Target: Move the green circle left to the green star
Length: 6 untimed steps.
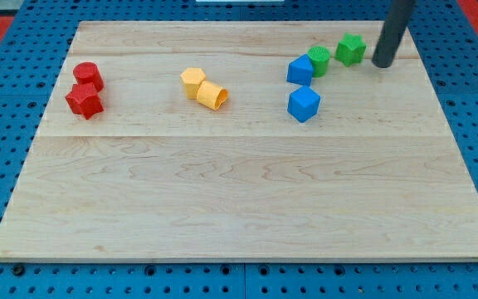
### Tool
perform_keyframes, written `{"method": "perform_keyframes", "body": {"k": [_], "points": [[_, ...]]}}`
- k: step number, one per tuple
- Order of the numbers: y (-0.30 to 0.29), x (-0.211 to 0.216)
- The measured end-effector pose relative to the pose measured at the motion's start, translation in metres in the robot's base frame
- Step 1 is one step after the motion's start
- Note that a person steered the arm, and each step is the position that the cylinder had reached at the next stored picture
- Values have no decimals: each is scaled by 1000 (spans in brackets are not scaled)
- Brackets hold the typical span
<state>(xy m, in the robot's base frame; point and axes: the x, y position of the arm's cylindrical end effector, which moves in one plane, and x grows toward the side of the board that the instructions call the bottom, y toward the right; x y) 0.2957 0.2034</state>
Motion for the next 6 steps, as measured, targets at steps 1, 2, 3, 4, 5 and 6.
{"method": "perform_keyframes", "body": {"k": [1,2,3,4,5,6], "points": [[-14,-26],[-9,27],[-44,60],[-88,32],[-85,8],[-82,-13]]}}
